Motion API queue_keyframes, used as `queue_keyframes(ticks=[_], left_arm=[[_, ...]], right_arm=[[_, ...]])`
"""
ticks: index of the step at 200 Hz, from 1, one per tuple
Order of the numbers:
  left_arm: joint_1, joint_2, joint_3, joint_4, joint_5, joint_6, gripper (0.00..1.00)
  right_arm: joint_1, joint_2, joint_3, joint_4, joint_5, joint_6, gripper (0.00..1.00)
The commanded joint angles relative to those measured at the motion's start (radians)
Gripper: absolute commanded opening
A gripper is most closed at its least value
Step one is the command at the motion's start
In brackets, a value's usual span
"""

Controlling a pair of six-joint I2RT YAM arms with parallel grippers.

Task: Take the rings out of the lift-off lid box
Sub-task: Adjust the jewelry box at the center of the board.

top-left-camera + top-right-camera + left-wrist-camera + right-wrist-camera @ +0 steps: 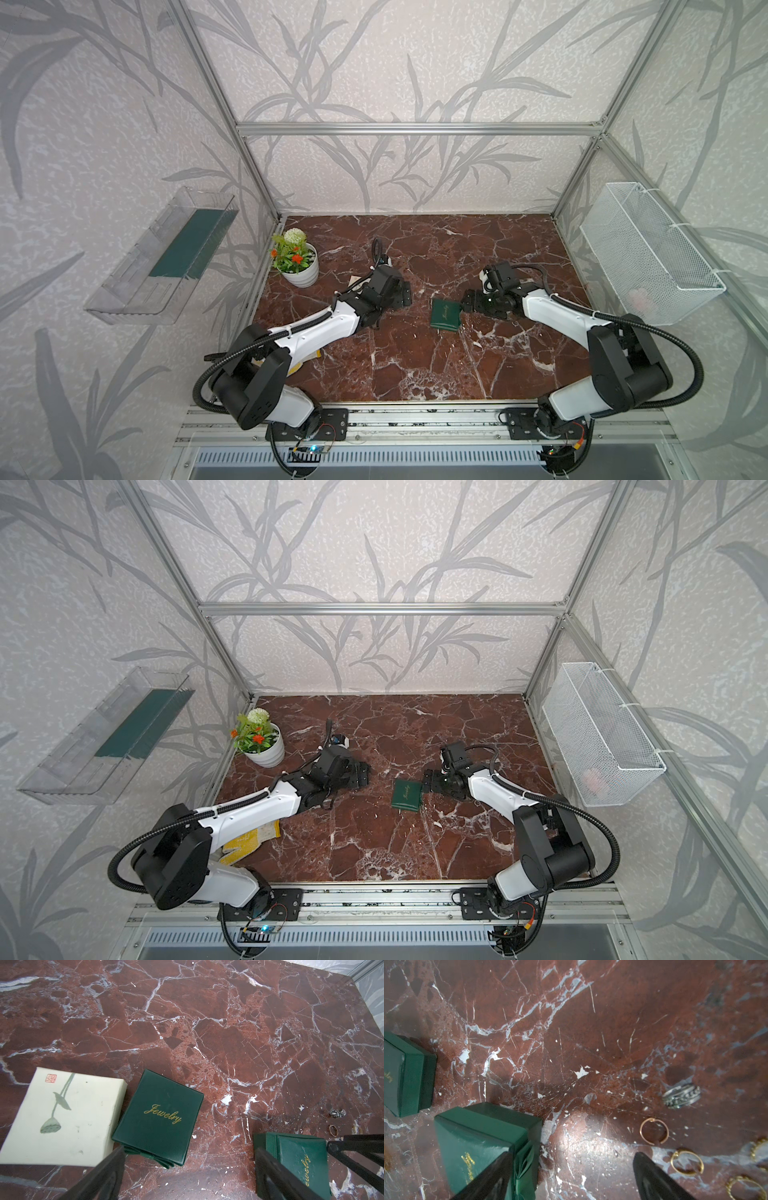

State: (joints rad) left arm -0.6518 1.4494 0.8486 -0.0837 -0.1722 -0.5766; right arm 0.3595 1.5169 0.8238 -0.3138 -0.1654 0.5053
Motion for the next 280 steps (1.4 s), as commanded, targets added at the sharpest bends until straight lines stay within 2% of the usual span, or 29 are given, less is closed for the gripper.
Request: queue_keyframes(ticks=[1, 18, 95, 144, 244, 280], left_arm=[[0.006, -0.026, -0.015, 0.016, 0.001, -0.018, 0.95], [0.006, -0.021, -0.020, 0.022, 0.009, -0.023, 0.95], [0.007, 0.013, -0.022, 0.043, 0.040, -0.033, 0.94], [0.006, 0.036, -0.019, 0.053, 0.057, -0.039, 0.94], [0.007, 0.055, -0.014, 0.055, 0.059, -0.038, 0.93], [0.008, 0.040, -0.017, 0.043, 0.045, -0.027, 0.94]], right_arm=[[0.005, 0.020, 0.028, 0.021, -0.003, 0.001, 0.87], [0.010, 0.021, 0.030, 0.028, -0.016, 0.008, 0.84], [0.097, -0.005, 0.035, 0.017, 0.024, 0.022, 0.84], [0.152, 0.043, 0.070, -0.013, 0.074, 0.017, 0.87], [0.203, 0.175, 0.129, -0.063, 0.151, 0.024, 0.87], [0.212, 0.184, 0.121, -0.054, 0.137, 0.045, 0.87]])
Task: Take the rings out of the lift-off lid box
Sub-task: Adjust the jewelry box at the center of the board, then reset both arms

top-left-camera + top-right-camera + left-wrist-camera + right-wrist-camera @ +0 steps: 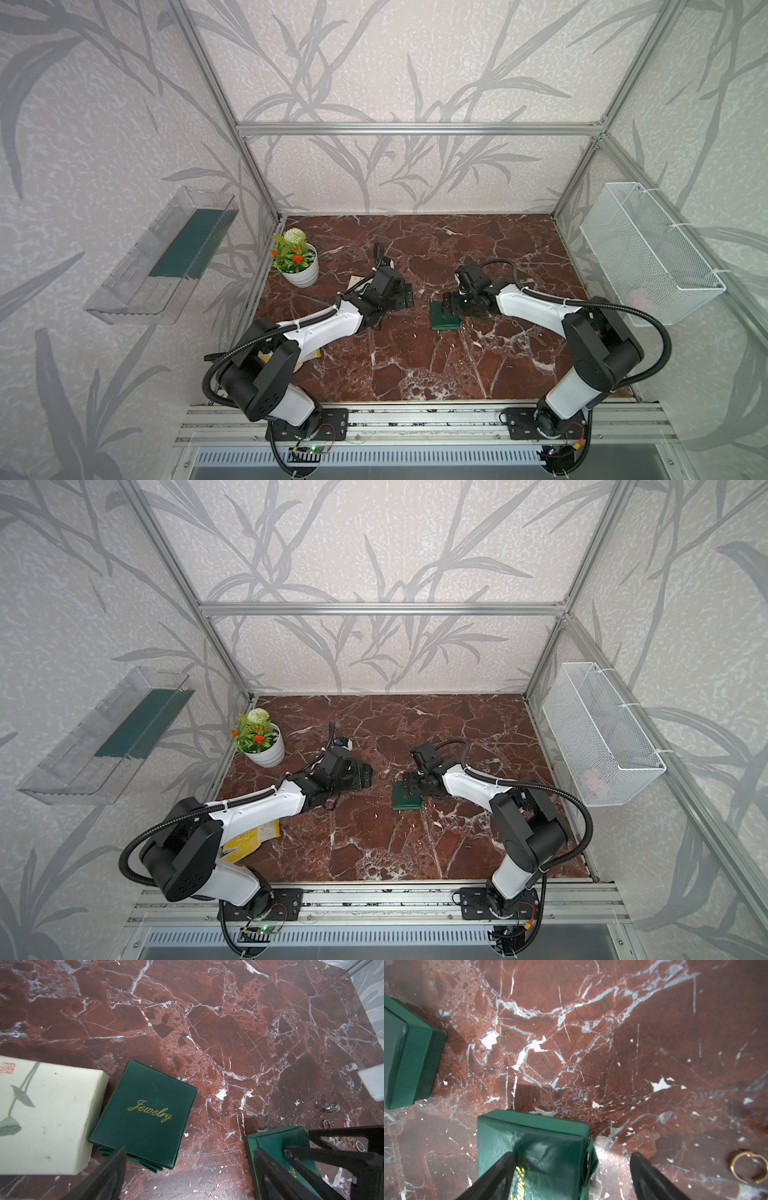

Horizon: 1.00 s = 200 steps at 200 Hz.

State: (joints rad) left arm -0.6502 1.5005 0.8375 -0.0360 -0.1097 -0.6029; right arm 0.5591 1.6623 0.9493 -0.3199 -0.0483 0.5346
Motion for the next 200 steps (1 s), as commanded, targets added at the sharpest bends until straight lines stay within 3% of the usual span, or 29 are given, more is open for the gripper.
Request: queue_keyframes(ticks=[1, 28, 69, 104, 128, 158, 177, 200], left_arm=[[0.007, -0.012, -0.006, -0.005, -0.019, 0.000, 0.94], [0.008, -0.052, -0.007, -0.033, -0.078, 0.027, 0.94], [0.028, -0.144, -0.003, -0.073, -0.298, 0.178, 0.99], [0.143, -0.144, 0.009, -0.049, -0.468, 0.379, 0.99], [0.291, -0.102, 0.037, -0.015, -0.473, 0.465, 0.99], [0.463, -0.097, -0.027, 0.097, -0.341, 0.494, 0.99], [0.521, -0.103, -0.148, 0.262, -0.277, 0.500, 0.99], [0.537, -0.085, -0.213, 0.358, -0.289, 0.548, 0.99]], right_arm=[[0.012, 0.039, -0.005, -0.049, 0.020, 0.016, 0.87], [0.013, -0.027, 0.018, -0.070, 0.037, 0.003, 0.92], [-0.004, -0.178, 0.031, -0.065, 0.177, -0.109, 0.99], [-0.156, -0.282, -0.074, 0.150, 0.224, -0.191, 0.99], [-0.241, -0.330, -0.175, 0.336, 0.317, -0.245, 0.99], [-0.292, -0.337, -0.233, 0.405, 0.467, -0.287, 0.99], [-0.353, -0.330, -0.309, 0.534, 0.527, -0.267, 0.99], [-0.395, -0.333, -0.369, 0.675, 0.559, -0.367, 0.99]])
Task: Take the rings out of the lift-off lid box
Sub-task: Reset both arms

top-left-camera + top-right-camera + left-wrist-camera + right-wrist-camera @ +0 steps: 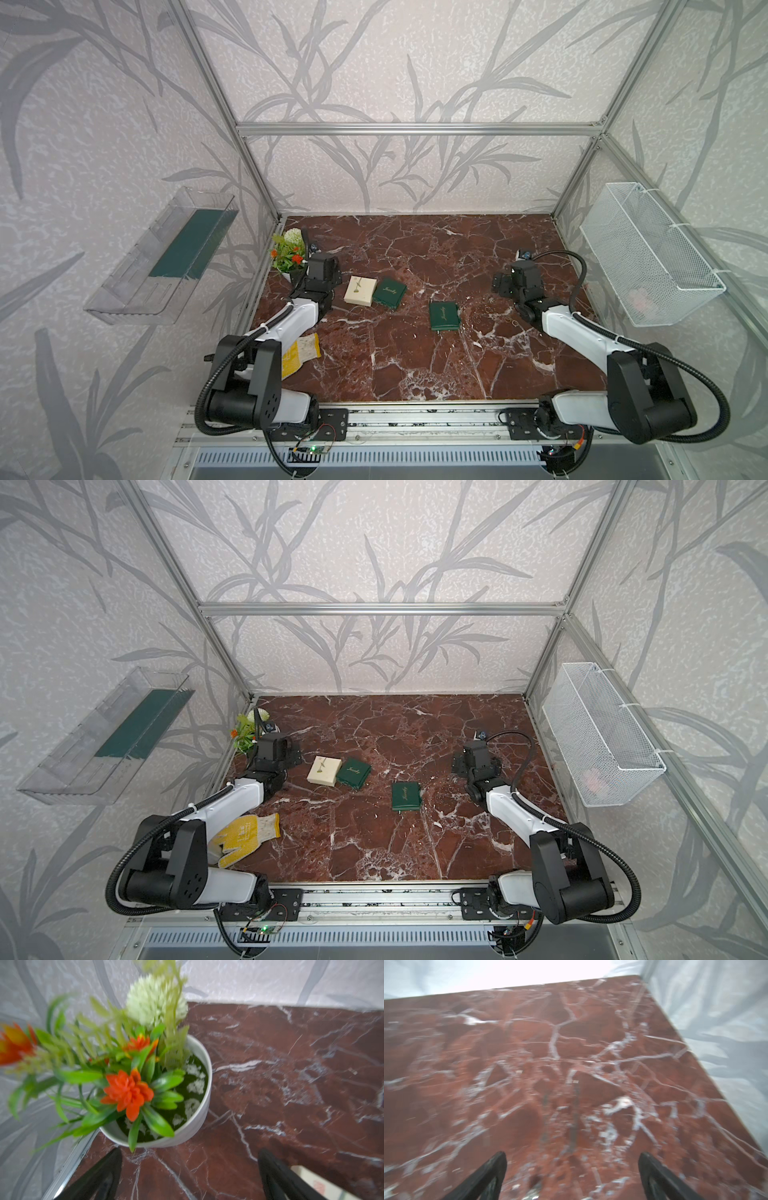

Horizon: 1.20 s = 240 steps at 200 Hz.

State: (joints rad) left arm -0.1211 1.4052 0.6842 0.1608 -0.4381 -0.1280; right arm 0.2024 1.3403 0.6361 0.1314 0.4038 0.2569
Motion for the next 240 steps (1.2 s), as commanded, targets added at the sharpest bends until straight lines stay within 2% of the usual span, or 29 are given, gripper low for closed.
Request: queue_keyframes(ticks=[1, 29, 39, 60, 69, 86, 94, 102, 120, 133, 151, 170, 197, 204, 215, 240], left_arm=[[0.008, 0.012, -0.062, 0.170, 0.038, 0.075, 0.99], [0.019, 0.112, -0.123, 0.380, 0.062, 0.131, 0.99], [0.027, 0.123, -0.116, 0.377, 0.055, 0.120, 0.99], [0.069, 0.096, -0.188, 0.475, 0.082, 0.067, 0.99], [0.092, 0.091, -0.208, 0.502, 0.097, 0.043, 0.99], [0.098, 0.090, -0.222, 0.524, 0.104, 0.039, 0.99], [0.098, 0.090, -0.222, 0.524, 0.104, 0.039, 0.99], [0.098, 0.089, -0.221, 0.522, 0.104, 0.038, 0.99], [0.098, 0.089, -0.222, 0.525, 0.104, 0.039, 0.99], [0.098, 0.089, -0.229, 0.536, 0.115, 0.044, 0.99], [0.098, 0.115, -0.268, 0.635, 0.169, 0.071, 0.99], [0.098, 0.111, -0.267, 0.628, 0.173, 0.069, 0.99], [0.099, 0.110, -0.266, 0.622, 0.174, 0.068, 0.99], [0.098, 0.109, -0.265, 0.617, 0.174, 0.068, 0.99], [0.100, 0.118, -0.271, 0.637, 0.157, 0.061, 0.99], [0.100, 0.120, -0.279, 0.653, 0.145, 0.057, 0.99]], right_arm=[[-0.039, -0.009, -0.057, 0.230, 0.108, -0.090, 0.99], [-0.103, 0.010, -0.038, 0.230, 0.014, -0.119, 0.99], [-0.121, 0.027, -0.029, 0.224, -0.018, -0.154, 0.99], [-0.180, 0.036, -0.022, 0.206, -0.193, -0.159, 0.99], [-0.183, 0.051, -0.045, 0.241, -0.208, -0.164, 0.99], [-0.184, 0.133, -0.134, 0.456, -0.200, -0.160, 0.99], [-0.192, 0.138, -0.122, 0.423, -0.234, -0.148, 0.99], [-0.193, 0.132, -0.066, 0.297, -0.250, -0.161, 0.99], [-0.192, 0.140, -0.061, 0.304, -0.259, -0.172, 0.99], [-0.189, 0.117, -0.112, 0.381, -0.271, -0.180, 0.99], [-0.184, 0.101, -0.161, 0.465, -0.341, -0.216, 0.99], [-0.160, 0.108, -0.194, 0.542, -0.375, -0.261, 0.99], [-0.141, 0.245, -0.307, 0.930, -0.428, -0.308, 0.99], [-0.141, 0.223, -0.303, 0.876, -0.421, -0.308, 0.99], [-0.139, 0.168, -0.248, 0.688, -0.372, -0.290, 0.99], [-0.114, 0.187, -0.215, 0.655, -0.409, -0.336, 0.99]])
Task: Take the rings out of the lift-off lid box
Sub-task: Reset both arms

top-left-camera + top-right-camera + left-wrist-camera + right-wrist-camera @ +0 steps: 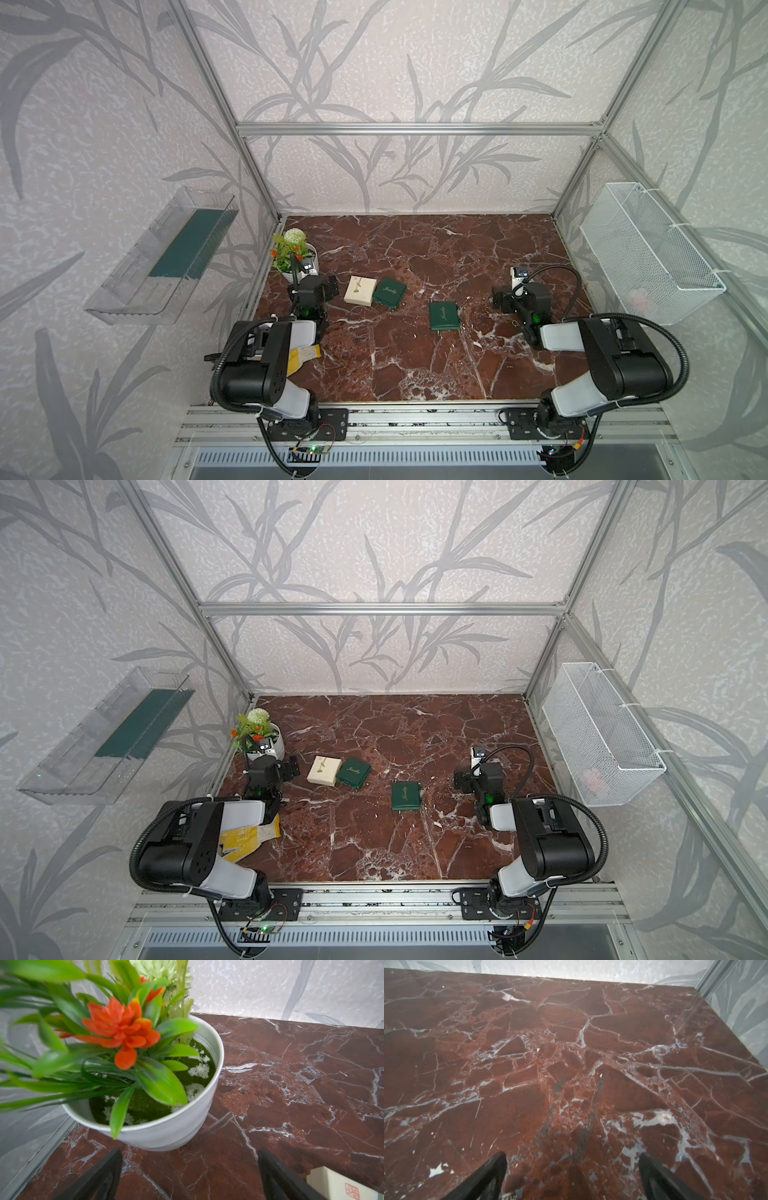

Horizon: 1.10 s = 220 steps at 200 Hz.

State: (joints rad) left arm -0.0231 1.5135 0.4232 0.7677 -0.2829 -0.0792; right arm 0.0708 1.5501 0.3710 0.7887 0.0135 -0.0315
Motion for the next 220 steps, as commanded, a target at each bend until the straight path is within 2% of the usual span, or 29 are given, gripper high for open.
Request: queue_keyframes(ticks=[1, 220], left_arm=[[0.002, 0.011, -0.018, 0.047, -0.010, 0.007, 0.99], [0.002, 0.011, -0.018, 0.045, -0.011, 0.008, 0.99]], right_arm=[[0.017, -0.022, 0.051, -0.002, -0.019, -0.047, 0.99], [0.017, -0.019, 0.049, 0.006, -0.020, -0.048, 0.99]])
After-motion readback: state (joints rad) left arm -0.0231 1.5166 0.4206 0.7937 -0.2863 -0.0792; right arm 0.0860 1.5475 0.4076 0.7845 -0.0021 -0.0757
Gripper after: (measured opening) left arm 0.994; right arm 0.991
